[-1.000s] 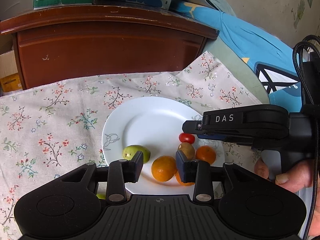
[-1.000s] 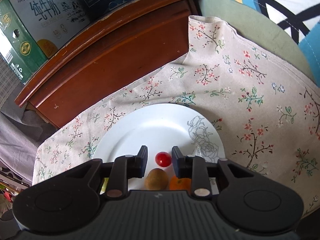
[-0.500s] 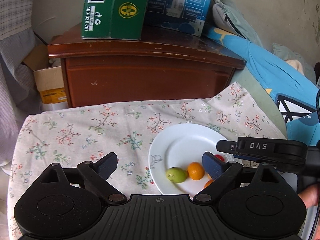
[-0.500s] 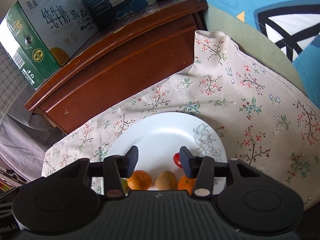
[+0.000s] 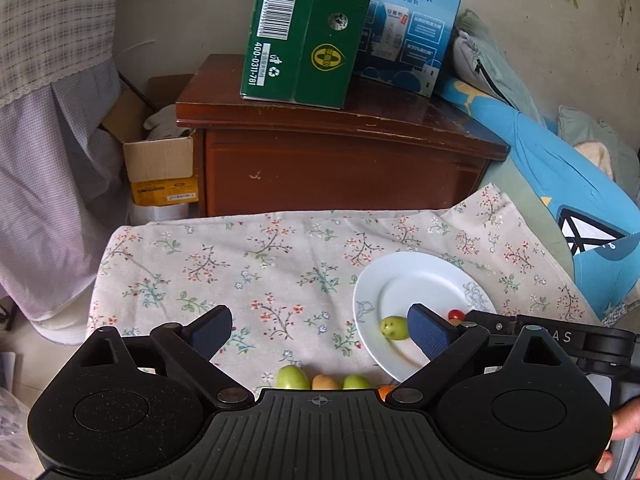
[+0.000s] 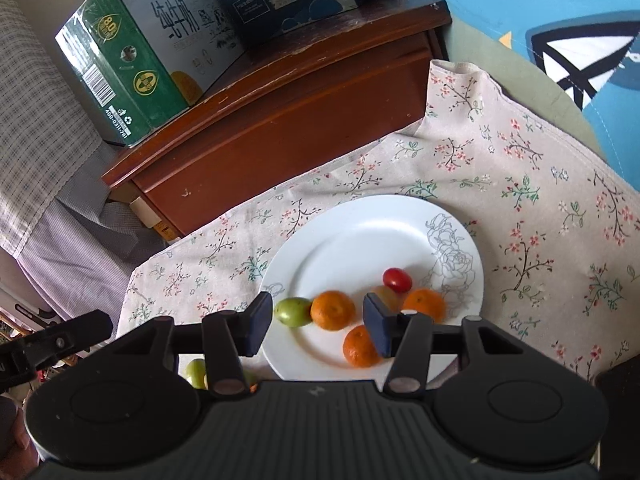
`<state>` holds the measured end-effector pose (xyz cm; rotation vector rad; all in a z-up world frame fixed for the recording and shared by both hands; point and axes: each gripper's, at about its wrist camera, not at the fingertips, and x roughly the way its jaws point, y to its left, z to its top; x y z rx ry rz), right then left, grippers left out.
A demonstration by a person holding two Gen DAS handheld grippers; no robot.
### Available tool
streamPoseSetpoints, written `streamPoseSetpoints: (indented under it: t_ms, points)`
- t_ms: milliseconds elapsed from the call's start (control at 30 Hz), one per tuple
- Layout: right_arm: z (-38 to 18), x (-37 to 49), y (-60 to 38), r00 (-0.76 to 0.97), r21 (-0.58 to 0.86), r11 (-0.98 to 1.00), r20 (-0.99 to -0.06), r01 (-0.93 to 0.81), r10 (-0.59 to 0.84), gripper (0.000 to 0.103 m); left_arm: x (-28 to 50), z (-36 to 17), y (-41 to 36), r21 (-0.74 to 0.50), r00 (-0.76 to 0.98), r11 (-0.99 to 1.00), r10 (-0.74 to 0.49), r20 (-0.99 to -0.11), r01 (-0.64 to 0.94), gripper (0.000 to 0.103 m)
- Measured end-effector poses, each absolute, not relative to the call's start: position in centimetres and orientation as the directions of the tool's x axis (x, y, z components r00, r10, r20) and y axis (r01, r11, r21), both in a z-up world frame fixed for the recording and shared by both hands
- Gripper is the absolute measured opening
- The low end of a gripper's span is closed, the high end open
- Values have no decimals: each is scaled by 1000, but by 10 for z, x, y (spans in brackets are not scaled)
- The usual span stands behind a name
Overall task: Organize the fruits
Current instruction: 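Open the left tool to drop the large orange onto the plate, then withdraw, then grasp a brown kiwi with the right tool while the left tool moves toward a mandarin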
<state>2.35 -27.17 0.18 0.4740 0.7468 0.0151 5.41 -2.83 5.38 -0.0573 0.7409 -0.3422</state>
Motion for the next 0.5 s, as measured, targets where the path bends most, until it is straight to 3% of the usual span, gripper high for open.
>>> streamPoseSetpoints:
  t_ms: [500]
  points:
    - [-26,-15,-205,673,394,919,-687,27,275,51,42,27,5,-111,646,969,-230,-728,220,96]
